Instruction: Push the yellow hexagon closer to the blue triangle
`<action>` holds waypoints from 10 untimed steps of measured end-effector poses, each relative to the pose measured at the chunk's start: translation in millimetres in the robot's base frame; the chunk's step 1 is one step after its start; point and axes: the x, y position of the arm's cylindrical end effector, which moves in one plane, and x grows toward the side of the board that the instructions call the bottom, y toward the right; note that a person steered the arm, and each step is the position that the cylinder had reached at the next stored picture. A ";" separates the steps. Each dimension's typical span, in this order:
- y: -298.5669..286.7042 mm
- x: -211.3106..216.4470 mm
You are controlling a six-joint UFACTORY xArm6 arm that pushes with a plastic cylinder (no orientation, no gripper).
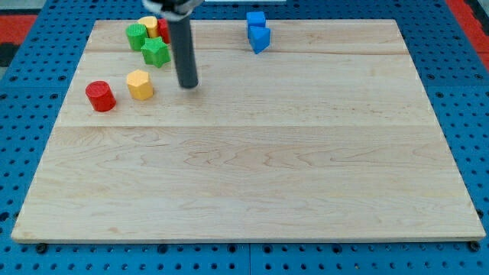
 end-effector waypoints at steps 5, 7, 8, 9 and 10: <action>-136.9 -33.0; -53.5 -15.1; -30.9 -10.0; -5.2 -4.6; 9.0 6.5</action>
